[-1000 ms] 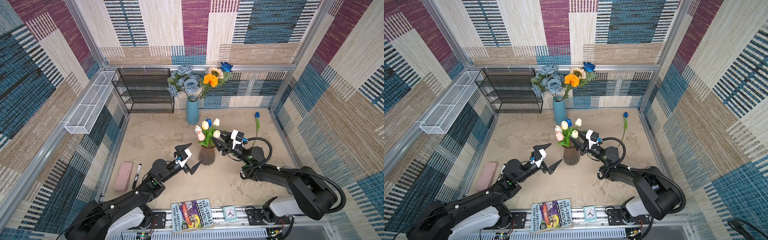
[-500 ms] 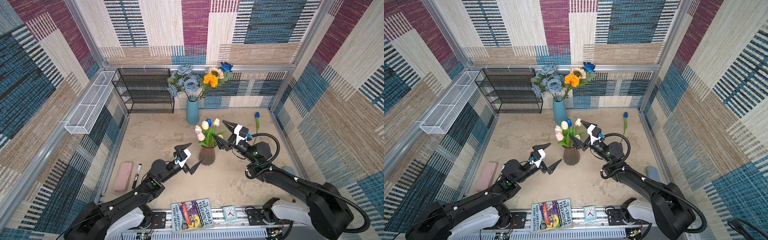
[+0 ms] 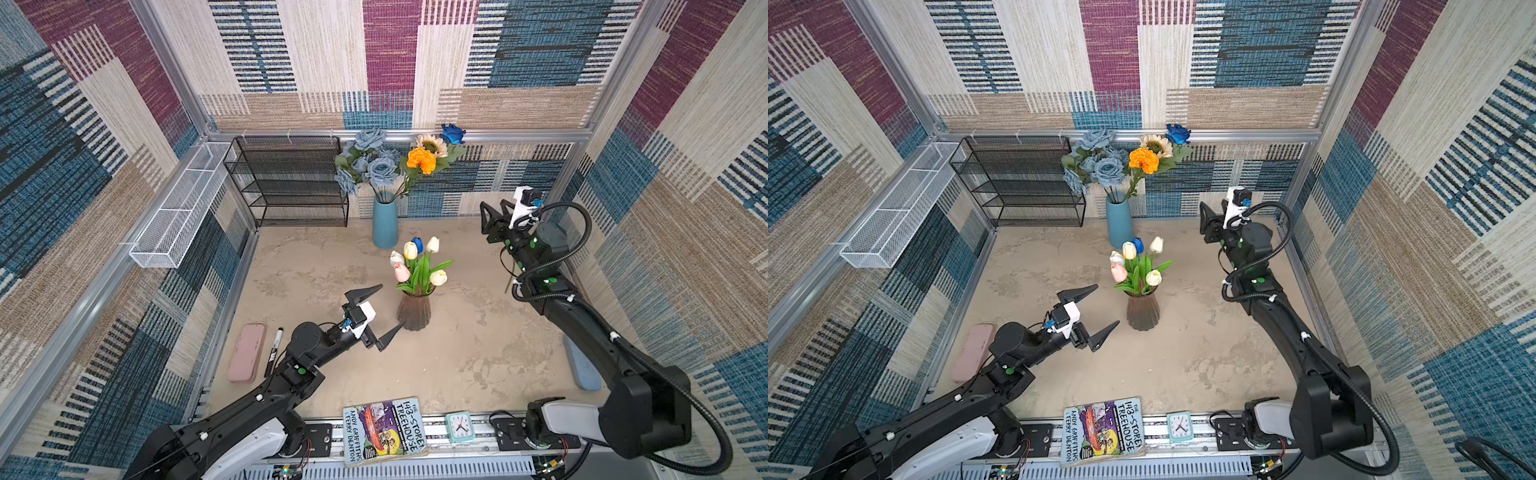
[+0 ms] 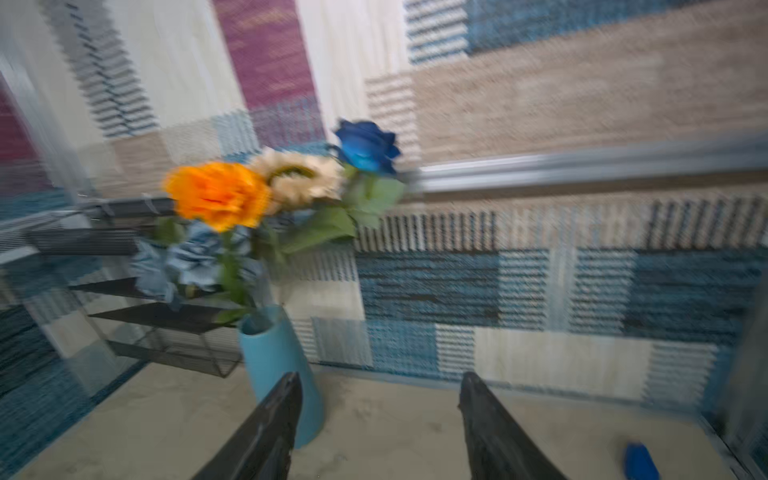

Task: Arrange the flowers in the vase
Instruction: 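Open the right gripper to release the cream tulip and withdraw, then reach to the blue tulip on the table and grasp its stem with the right gripper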

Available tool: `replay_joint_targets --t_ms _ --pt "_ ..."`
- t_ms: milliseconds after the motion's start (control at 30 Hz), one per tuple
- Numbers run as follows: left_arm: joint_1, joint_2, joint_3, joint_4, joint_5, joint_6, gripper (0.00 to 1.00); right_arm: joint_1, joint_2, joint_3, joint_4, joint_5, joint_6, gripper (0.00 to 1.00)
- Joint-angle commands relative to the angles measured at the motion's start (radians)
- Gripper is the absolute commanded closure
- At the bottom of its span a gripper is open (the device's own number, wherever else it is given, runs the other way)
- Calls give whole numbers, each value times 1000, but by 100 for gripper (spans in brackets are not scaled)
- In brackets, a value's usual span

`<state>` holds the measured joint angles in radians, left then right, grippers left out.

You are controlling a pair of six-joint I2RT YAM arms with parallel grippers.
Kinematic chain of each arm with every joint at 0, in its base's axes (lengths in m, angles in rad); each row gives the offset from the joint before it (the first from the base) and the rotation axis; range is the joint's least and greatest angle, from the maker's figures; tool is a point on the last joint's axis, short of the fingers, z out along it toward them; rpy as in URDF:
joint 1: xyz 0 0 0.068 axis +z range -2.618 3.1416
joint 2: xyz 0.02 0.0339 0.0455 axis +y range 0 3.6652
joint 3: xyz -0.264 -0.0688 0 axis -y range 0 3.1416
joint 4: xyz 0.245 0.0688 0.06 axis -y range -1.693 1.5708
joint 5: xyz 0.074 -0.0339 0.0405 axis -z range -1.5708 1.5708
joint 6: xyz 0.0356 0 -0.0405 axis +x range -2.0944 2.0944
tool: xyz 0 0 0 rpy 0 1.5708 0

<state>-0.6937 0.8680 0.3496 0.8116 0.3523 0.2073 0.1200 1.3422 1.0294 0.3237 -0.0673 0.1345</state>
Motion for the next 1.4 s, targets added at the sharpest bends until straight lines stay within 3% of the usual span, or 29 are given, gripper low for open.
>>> replay_joint_targets --t_ms 0,100,167,367,633,733,900,1367 --pt "2 -29 -13 -63 47 14 1 -112 81 45 -234 35 61 39" --pt "1 -31 -49 -43 45 -2 1 -231 182 99 -318 -46 94 46" --pt "2 -25 -62 -37 68 -11 1 -271 249 148 -387 -30 87 51" --pt "1 25 -41 -108 136 -10 1 -342 404 243 -501 -7 80 47" --pt "1 128 -10 -76 165 -18 1 -364 549 329 -566 15 71 49" --pt "0 150 -1 -65 171 -23 1 -367 587 335 -534 -49 47 49" --pt "0 181 -3 -19 171 -34 1 -364 748 495 -650 -101 -8 53" --pt "0 137 -18 -58 127 -23 1 -340 934 691 -833 69 -30 66"
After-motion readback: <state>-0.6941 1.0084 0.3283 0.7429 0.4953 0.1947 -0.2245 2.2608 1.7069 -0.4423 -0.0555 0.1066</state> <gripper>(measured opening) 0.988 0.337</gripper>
